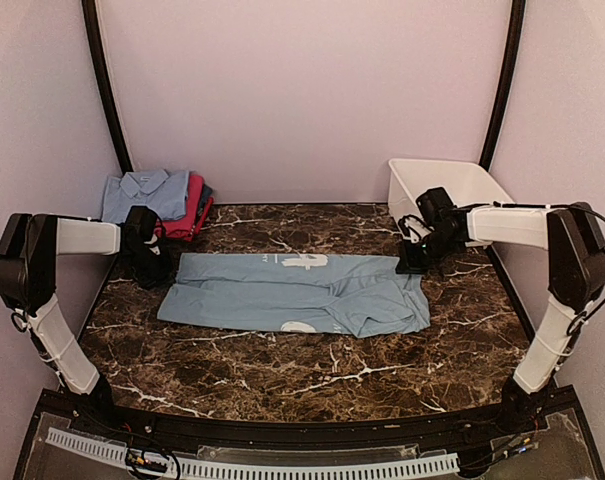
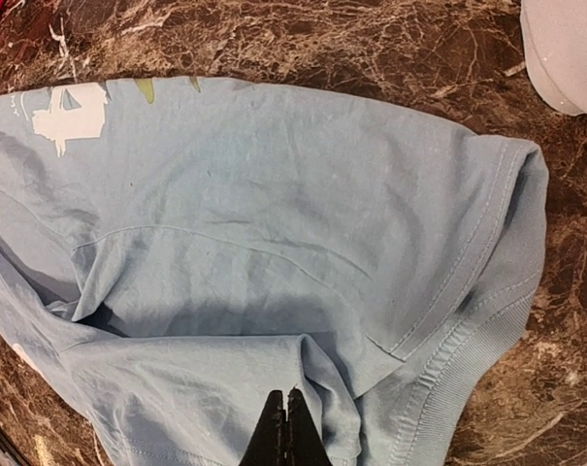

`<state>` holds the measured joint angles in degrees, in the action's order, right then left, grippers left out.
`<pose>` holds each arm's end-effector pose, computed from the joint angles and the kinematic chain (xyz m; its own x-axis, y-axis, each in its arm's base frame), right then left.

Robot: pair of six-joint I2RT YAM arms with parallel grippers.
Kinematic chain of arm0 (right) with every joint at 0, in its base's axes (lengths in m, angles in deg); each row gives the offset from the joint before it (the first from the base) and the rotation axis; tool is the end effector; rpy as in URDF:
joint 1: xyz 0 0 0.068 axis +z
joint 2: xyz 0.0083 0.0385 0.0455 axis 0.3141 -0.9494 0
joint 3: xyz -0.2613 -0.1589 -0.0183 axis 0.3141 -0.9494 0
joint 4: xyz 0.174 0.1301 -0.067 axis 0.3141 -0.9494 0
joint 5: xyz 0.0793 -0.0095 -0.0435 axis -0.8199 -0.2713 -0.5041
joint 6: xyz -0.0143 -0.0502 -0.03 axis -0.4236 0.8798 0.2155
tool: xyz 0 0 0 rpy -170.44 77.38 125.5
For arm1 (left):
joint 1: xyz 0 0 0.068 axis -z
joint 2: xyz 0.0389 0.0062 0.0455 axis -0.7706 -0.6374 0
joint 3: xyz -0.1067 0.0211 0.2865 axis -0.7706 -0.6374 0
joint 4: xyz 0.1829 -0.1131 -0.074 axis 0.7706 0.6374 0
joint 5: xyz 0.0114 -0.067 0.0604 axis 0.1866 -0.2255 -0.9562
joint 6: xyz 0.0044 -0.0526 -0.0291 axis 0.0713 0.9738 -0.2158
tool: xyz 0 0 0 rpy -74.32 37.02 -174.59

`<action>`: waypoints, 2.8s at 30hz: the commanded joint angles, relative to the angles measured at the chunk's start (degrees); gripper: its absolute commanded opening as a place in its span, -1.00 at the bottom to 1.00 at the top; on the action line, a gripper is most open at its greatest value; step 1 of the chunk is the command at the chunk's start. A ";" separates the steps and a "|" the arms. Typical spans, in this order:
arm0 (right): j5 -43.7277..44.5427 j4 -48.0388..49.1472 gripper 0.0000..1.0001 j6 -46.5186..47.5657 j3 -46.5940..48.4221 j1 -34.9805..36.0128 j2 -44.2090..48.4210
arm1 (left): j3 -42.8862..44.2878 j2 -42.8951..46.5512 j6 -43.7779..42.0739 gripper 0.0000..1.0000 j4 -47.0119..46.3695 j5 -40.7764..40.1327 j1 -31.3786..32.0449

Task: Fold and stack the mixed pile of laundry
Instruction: Smooth out the rectangle-folded T-shirt at the center of the board.

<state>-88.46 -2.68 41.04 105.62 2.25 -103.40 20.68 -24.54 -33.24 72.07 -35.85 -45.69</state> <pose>0.3131 0.1281 0.2467 -0.9030 -0.0561 -0.4259 -0.2090 0.9236 0.3215 0.3202 -0.0315 0.2202 -0.8077 -0.4373 -0.3954 -0.3097 0.8854 -0.3467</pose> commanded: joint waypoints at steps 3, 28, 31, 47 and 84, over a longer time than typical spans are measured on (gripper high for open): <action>-5.22 -0.29 -0.58 1.23 1.91 -0.30 -4.27 | 1.67 0.78 -0.30 -1.00 -1.00 0.61 -0.23; -4.56 1.31 -1.00 0.35 1.23 -0.23 -4.71 | 1.53 0.93 -0.36 -1.00 -1.02 1.16 -0.22; -1.76 0.85 -1.00 0.03 0.73 -0.26 -1.60 | 1.11 2.11 -0.27 -1.00 -1.50 0.46 -0.21; 1.04 2.27 -1.00 0.03 0.40 -0.34 -3.44 | 0.94 -0.67 0.56 -1.00 -5.36 -0.10 -0.21; -7.68 5.04 -0.22 -8.91 -22.56 -0.34 16.39 | 24.06 -16.04 -46.90 -0.29 -16.49 5.46 55.93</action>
<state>-96.74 -1.56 32.45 83.11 2.25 -84.32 41.29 -39.86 -73.83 56.86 -30.01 9.91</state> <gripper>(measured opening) 0.392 0.356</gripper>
